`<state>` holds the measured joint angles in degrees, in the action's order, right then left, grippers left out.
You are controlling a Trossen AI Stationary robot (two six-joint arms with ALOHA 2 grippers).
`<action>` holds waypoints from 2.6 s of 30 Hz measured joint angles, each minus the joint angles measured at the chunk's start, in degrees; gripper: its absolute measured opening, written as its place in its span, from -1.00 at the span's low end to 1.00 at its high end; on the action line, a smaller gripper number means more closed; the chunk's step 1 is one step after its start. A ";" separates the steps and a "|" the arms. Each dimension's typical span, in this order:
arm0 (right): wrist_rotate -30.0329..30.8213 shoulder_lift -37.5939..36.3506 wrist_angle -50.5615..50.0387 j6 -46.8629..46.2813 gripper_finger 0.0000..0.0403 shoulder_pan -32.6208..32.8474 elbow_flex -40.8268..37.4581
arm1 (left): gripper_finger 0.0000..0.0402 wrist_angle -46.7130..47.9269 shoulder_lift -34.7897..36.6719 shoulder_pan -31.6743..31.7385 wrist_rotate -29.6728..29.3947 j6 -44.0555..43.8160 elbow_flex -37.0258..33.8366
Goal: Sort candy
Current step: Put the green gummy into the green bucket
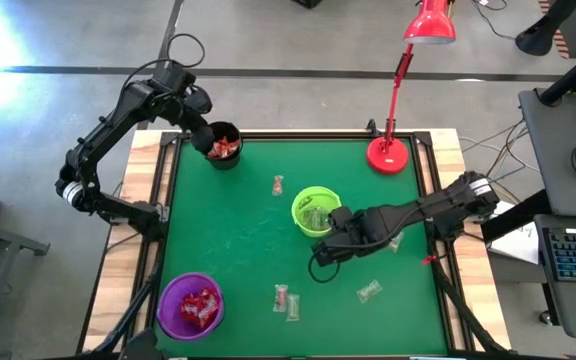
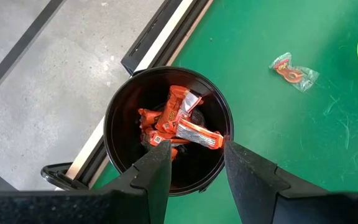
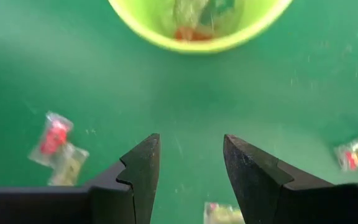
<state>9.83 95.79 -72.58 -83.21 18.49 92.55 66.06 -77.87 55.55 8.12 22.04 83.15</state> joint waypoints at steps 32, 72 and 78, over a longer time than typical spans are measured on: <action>-7.53 0.00 -1.88 -19.04 -0.16 12.38 -10.60 | -0.34 0.06 0.00 0.00 0.00 -0.02 -0.02; -17.46 0.00 7.57 50.70 -0.05 13.35 -21.47 | -0.34 1.64 0.00 0.00 0.00 -0.04 -0.04; -12.34 0.00 10.62 59.74 -0.05 14.99 -22.81 | -0.34 1.74 0.00 0.00 0.00 -0.04 -0.04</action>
<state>-2.51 95.79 -61.96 -23.46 33.48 69.74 67.80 -77.87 55.55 8.12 22.00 83.11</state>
